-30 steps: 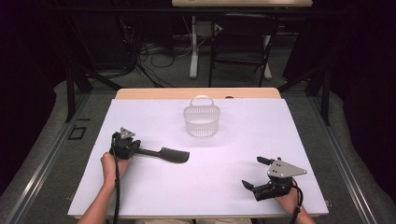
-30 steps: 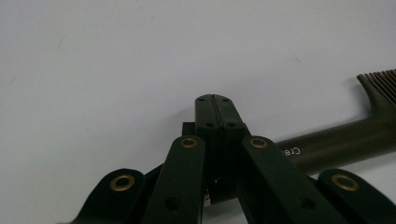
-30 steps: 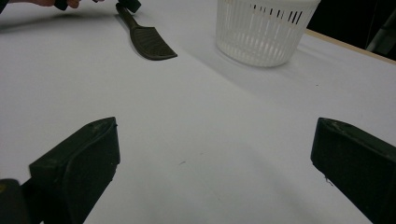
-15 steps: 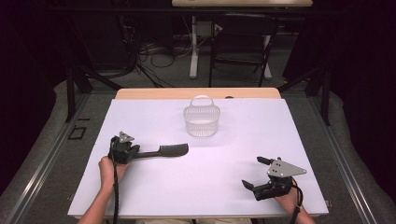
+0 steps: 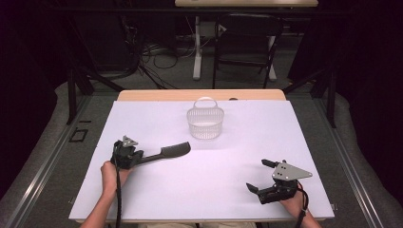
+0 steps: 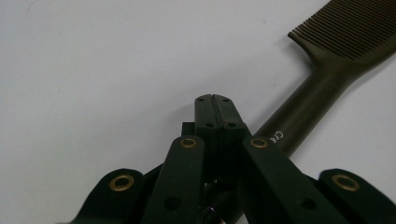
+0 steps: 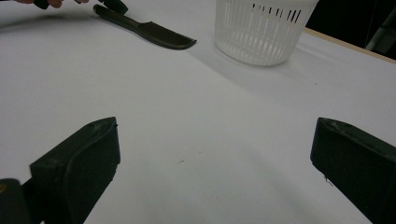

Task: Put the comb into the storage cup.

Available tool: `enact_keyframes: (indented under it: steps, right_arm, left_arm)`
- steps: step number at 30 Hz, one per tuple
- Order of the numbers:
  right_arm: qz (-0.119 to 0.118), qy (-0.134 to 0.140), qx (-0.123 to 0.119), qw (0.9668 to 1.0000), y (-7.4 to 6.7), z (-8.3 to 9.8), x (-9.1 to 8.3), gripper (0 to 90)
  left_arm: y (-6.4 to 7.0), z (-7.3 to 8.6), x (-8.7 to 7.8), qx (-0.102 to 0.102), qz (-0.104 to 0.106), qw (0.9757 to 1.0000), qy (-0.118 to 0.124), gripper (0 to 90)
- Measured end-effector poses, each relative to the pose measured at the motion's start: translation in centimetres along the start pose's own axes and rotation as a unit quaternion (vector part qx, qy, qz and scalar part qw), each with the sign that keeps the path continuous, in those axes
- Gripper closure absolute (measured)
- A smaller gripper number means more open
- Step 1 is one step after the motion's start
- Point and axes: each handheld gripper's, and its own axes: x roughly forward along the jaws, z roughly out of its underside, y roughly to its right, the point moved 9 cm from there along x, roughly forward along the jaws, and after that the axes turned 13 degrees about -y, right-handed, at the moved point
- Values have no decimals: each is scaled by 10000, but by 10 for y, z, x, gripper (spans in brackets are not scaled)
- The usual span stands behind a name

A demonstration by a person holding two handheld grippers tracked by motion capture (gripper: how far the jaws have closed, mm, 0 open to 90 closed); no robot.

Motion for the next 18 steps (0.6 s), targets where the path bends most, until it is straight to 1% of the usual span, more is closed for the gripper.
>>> enact_keyframes:
  steps: [4, 9, 15, 18]
  right_arm:
    - [1, -4, 0, 10000, 0, 0, 0, 13]
    - [5, 2, 3, 10000, 0, 0, 0, 13]
    - [1, 1, 9, 10000, 0, 0, 0, 13]
    - [-5, -16, 31, 10000, 0, 0, 1, 13]
  left_arm:
    - [2, 1, -1, -24, 67, 10000, -44, 895]
    - [4, 3, -3, -3, 139, 9999, -96, 894]
    - [6, 4, -4, 28, 184, 9997, -146, 893]
    - [7, 4, -4, 4, 196, 9997, -140, 893]
